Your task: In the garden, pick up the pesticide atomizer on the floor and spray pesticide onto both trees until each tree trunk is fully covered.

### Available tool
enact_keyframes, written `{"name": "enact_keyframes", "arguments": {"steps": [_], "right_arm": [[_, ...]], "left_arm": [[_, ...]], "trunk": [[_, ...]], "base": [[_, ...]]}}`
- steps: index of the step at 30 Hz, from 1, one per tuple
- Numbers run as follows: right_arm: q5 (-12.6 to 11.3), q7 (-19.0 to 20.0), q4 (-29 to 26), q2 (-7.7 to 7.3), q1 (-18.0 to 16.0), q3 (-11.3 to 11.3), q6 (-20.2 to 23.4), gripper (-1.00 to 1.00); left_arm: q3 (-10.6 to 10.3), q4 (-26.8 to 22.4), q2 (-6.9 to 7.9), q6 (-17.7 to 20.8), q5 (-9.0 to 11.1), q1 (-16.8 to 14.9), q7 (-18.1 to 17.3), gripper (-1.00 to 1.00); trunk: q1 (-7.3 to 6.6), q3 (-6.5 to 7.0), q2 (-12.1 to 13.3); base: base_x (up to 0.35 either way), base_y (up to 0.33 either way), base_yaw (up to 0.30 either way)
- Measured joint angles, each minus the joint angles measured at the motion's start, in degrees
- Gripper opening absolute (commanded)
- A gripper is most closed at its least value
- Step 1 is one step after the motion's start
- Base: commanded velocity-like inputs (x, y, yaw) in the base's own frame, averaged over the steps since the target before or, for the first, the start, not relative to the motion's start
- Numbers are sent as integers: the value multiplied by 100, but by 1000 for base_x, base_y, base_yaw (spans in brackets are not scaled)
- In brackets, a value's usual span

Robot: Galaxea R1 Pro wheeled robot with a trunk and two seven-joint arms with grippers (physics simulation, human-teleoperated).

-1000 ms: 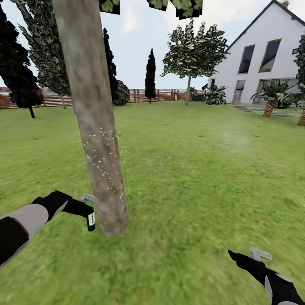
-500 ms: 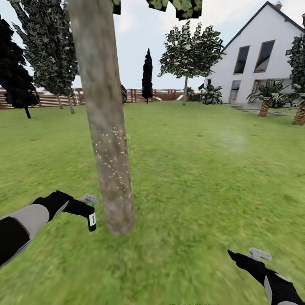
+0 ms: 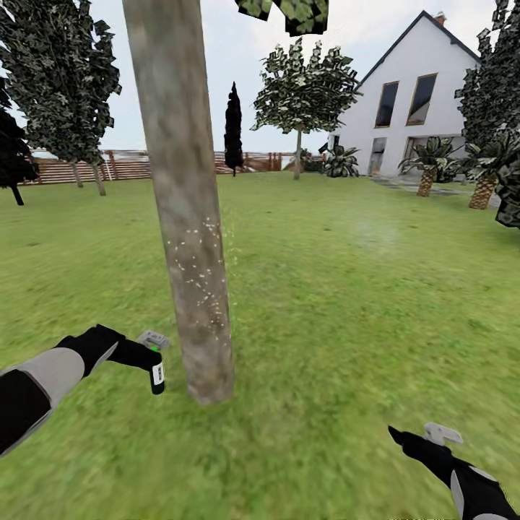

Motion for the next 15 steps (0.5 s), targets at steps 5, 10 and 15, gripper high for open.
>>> {"name": "enact_keyframes", "arguments": {"steps": [5, 10, 15], "right_arm": [[0, 0, -2, 2, 0, -3, 0, 100], [0, 0, -1, 3, -1, -2, 0, 100], [0, 0, -1, 3, -1, -2, 0, 100]], "left_arm": [[4, 0, -87, 1, 1, 0, 0, -100], [1, 0, -97, 1, 0, 0, 0, -100], [-11, 1, -97, 0, -5, 0, -2, -100]], "trunk": [[0, 0, 0], [0, 0, 0], [0, 0, 0]], "base": [[-1, 320, -248], [0, 320, -269], [-65, 234, -52]]}}
